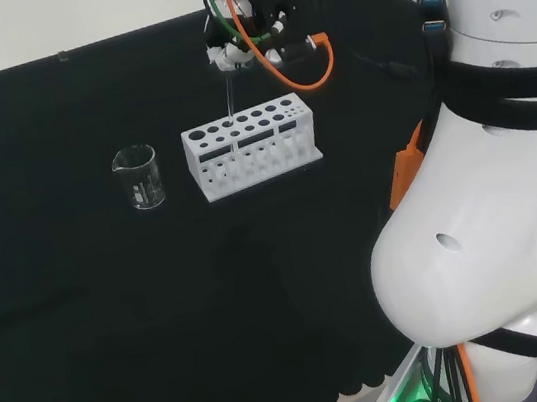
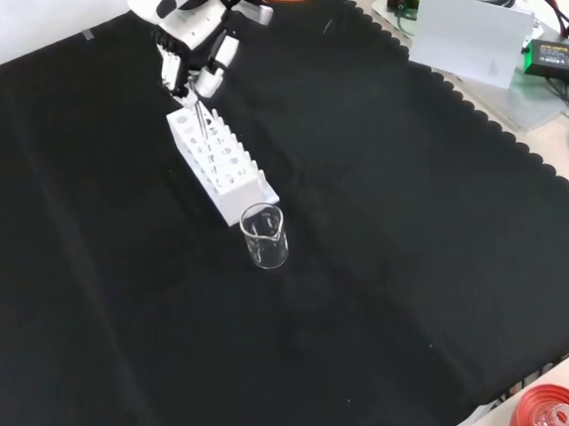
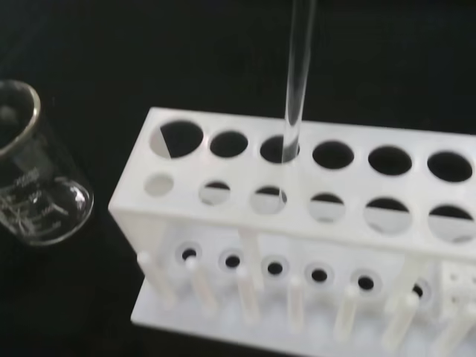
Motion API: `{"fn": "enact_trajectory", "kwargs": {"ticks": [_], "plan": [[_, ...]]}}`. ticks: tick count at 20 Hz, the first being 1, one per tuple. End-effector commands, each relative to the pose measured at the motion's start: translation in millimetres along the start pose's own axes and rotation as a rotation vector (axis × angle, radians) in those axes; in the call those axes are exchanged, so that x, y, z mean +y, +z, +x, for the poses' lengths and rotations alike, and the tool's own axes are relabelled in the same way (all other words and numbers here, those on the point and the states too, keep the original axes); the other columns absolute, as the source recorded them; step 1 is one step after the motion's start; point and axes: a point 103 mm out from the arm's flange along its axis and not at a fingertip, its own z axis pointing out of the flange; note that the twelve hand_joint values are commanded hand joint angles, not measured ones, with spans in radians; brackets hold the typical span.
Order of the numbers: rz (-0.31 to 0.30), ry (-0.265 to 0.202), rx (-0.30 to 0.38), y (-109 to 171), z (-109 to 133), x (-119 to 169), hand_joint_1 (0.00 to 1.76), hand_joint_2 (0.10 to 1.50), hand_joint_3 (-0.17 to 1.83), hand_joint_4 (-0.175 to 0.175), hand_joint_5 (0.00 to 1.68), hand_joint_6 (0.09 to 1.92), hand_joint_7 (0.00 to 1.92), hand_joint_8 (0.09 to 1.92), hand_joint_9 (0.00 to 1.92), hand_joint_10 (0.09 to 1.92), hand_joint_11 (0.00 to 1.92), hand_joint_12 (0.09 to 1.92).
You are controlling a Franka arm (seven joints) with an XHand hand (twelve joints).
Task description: Take the glass rod from the white test tube rack.
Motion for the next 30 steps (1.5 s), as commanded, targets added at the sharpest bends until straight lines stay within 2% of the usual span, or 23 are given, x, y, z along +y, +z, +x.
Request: {"fn": "enact_trajectory", "kwargs": {"ticks": [1,2,3,4,5,7,9,12,14,17,21,30], "plan": [[-0.185,-0.010,0.003,-4,7,1,1.23,1.16,-0.09,-0.145,0.92,1.09,0.91,0.90,1.26,0.62,1.39,0.76],[-0.244,-0.016,0.020,-6,8,1,1.31,1.14,-0.13,-0.123,0.96,1.03,0.98,0.87,1.29,0.63,1.41,0.73],[-0.300,-0.022,0.043,-9,10,1,1.31,1.13,-0.15,-0.084,1.00,0.96,1.08,0.80,1.36,0.63,1.44,0.70],[-0.333,-0.028,0.045,-11,13,1,1.30,1.11,-0.16,-0.063,1.06,0.86,1.20,0.69,1.43,0.62,1.48,0.66],[-0.365,-0.032,0.027,-15,17,1,1.30,1.09,-0.17,-0.068,1.13,0.74,1.30,0.55,1.51,0.59,1.53,0.61],[-0.382,-0.035,0.026,-20,22,0,1.31,1.05,-0.17,-0.116,1.23,0.54,1.47,0.30,1.63,0.49,1.61,0.51],[-0.386,-0.040,0.032,-24,25,-2,1.32,1.04,-0.17,-0.158,1.31,0.40,1.53,0.17,1.71,0.39,1.67,0.44],[-0.387,-0.039,0.022,-35,28,-10,1.33,1.03,-0.17,-0.174,1.36,0.30,1.52,0.19,1.78,0.30,1.70,0.39],[-0.383,-0.042,0.011,-46,31,-17,1.33,1.03,-0.17,-0.175,1.36,0.23,1.56,0.15,1.80,0.27,1.72,0.37],[-0.383,-0.043,0.002,-62,37,-29,1.33,1.02,-0.17,-0.175,1.41,0.23,1.53,0.12,1.82,0.25,1.73,0.37],[-0.376,-0.044,-0.015,-78,44,-45,1.33,1.02,-0.17,-0.175,1.41,0.10,1.57,0.16,1.85,0.23,1.73,0.37],[-0.373,-0.043,-0.030,-106,62,-74,1.33,1.02,-0.17,-0.175,1.44,0.09,1.57,0.20,1.86,0.21,1.74,0.37]]}}
